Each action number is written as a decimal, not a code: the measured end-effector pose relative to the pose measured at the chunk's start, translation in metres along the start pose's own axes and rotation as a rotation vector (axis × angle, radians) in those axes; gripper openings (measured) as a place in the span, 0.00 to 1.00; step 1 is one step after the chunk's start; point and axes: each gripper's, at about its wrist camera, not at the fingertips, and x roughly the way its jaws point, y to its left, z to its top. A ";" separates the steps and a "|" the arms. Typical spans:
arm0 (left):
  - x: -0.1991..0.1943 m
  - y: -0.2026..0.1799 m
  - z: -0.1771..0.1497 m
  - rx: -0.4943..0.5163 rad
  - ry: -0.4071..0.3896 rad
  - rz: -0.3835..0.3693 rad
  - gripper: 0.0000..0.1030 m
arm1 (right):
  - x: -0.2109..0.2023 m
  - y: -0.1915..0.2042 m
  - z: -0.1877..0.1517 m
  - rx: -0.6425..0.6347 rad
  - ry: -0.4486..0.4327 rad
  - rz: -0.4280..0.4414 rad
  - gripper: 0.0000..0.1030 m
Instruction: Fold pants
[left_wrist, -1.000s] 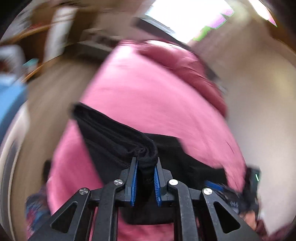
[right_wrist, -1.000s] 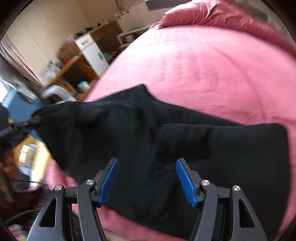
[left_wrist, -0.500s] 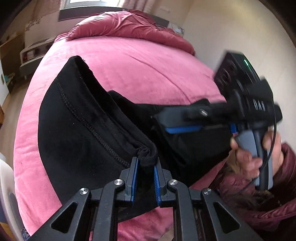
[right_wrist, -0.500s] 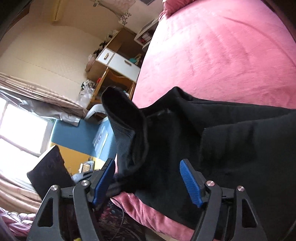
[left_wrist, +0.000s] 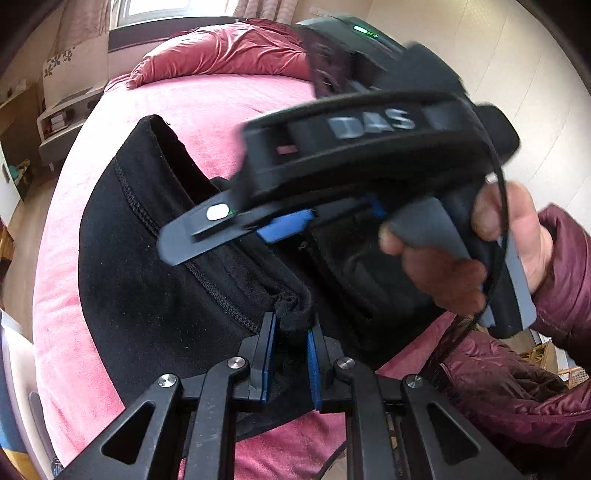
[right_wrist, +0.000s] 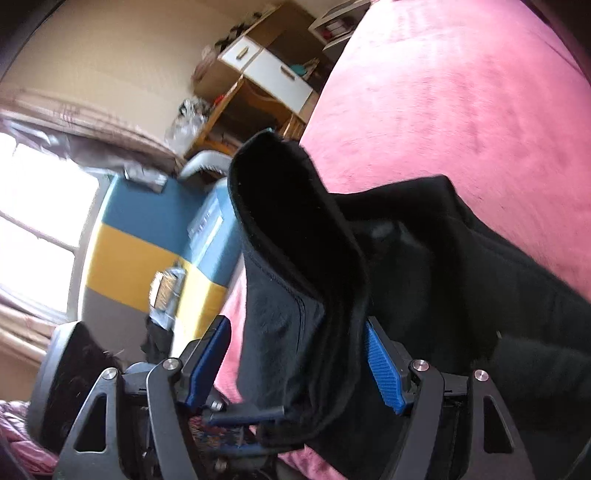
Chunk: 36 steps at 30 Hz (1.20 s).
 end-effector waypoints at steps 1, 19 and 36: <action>0.000 0.000 0.000 -0.001 0.001 0.000 0.15 | 0.004 0.002 0.003 -0.010 0.009 -0.007 0.71; -0.017 0.011 0.000 -0.030 -0.013 -0.037 0.18 | 0.034 0.019 0.019 -0.104 0.048 -0.121 0.14; -0.124 0.158 -0.018 -0.521 -0.329 -0.198 0.37 | -0.063 0.062 0.000 -0.059 -0.175 -0.026 0.12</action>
